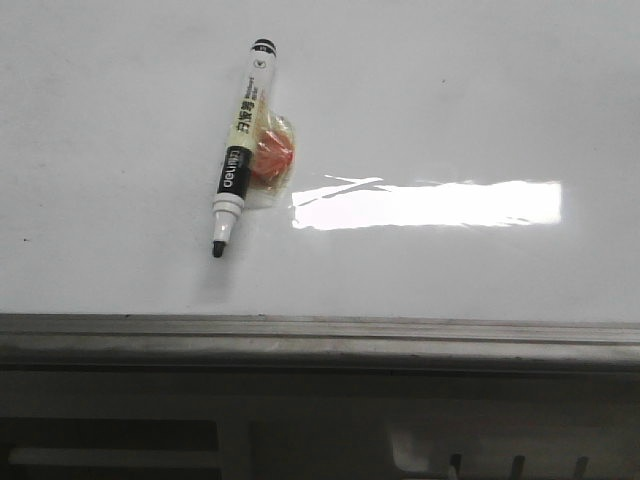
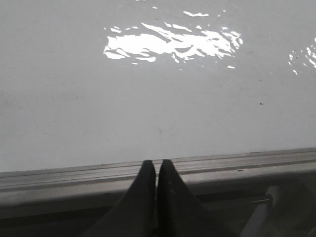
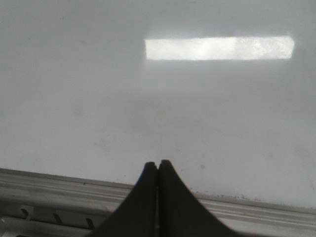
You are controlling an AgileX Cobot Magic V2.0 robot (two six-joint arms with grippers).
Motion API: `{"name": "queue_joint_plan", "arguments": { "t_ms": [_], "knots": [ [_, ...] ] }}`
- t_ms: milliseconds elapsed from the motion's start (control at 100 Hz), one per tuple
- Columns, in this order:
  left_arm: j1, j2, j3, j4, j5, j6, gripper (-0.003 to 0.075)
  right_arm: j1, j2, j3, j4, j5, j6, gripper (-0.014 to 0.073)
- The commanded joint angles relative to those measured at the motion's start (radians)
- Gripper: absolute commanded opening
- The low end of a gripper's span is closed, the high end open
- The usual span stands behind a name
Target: Write number 6 on whiteboard
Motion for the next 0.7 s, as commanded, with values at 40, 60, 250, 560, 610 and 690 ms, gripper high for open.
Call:
{"name": "queue_joint_plan", "arguments": {
  "t_ms": [40,60,250,560,610,690],
  "knots": [
    [0.004,-0.017,0.044,-0.002,-0.032,-0.012,-0.0019,-0.005,-0.019,0.025,-0.012,-0.054,-0.012,-0.0055],
    [0.004,-0.017,0.044,-0.002,-0.032,-0.012,-0.0019,-0.005,-0.019,0.025,-0.012,-0.054,-0.012,-0.0055],
    [0.004,-0.017,0.044,-0.002,-0.032,-0.012,-0.0019,-0.005,-0.019,0.025,-0.012,-0.054,-0.012,-0.0055],
    [0.004,-0.017,0.044,-0.002,-0.032,-0.012,-0.0019,-0.005,-0.019,0.025,-0.012,-0.054,-0.012,-0.0055],
    [0.004,-0.017,0.044,-0.002,-0.032,-0.012,-0.0019,-0.005,-0.019,0.025,-0.012,-0.054,-0.012,-0.0055],
    [0.004,-0.017,0.044,-0.002,-0.032,-0.012,-0.0019,-0.005,-0.019,0.025,-0.061,-0.054,-0.012,-0.0055]
  ]
}}
